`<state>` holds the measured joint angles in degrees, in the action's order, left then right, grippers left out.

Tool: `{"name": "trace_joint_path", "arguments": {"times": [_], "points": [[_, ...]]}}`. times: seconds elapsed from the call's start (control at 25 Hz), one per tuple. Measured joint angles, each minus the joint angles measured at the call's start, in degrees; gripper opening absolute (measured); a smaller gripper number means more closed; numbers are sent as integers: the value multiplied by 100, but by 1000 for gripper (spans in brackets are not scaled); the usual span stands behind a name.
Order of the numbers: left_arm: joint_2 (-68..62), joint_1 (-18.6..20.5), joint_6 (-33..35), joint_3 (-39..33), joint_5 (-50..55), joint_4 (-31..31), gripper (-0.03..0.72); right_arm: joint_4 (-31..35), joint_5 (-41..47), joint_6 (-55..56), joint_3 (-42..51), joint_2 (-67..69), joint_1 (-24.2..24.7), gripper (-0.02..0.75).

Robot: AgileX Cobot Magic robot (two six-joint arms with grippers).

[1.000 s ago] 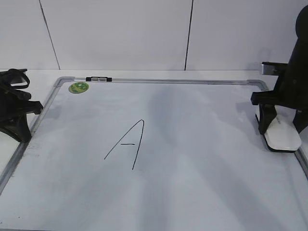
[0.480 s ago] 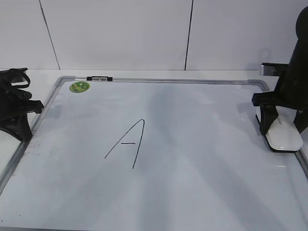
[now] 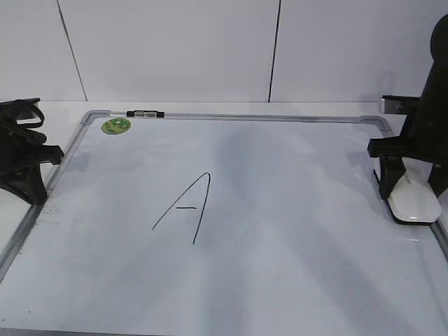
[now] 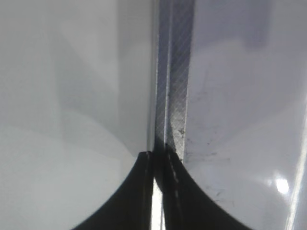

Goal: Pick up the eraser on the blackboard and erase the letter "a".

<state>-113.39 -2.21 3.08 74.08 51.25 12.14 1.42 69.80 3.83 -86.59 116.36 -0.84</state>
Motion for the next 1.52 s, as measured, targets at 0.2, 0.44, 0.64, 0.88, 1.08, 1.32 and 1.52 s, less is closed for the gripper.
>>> {"name": "trace_joint_path", "arguments": {"times": [0.2, 0.44, 0.64, 0.88, 1.08, 1.32, 1.52], "points": [[0, 0, 0, 0, -11, 0, 8, 0, -12, -11, 0, 8, 3, 563], [0, 0, 0, 0, -20, 0, 8, 11, -12, -233, 0, 22, 3, 625], [0, 0, 0, 0, -20, 0, 8, 45, -12, -257, 0, 22, 3, 638], [0, 0, 0, 0, -22, 0, 8, 53, -12, -257, 0, 22, 3, 609], [0, 0, 0, 0, -22, 0, 8, 53, -12, -257, 0, 22, 13, 600], [0, 0, 0, 0, -32, 0, 8, 53, -12, -257, -39, 3, 13, 599], [0, 0, 0, 0, -43, 0, 8, 58, 1, -199, -229, -14, 13, 599]]}}
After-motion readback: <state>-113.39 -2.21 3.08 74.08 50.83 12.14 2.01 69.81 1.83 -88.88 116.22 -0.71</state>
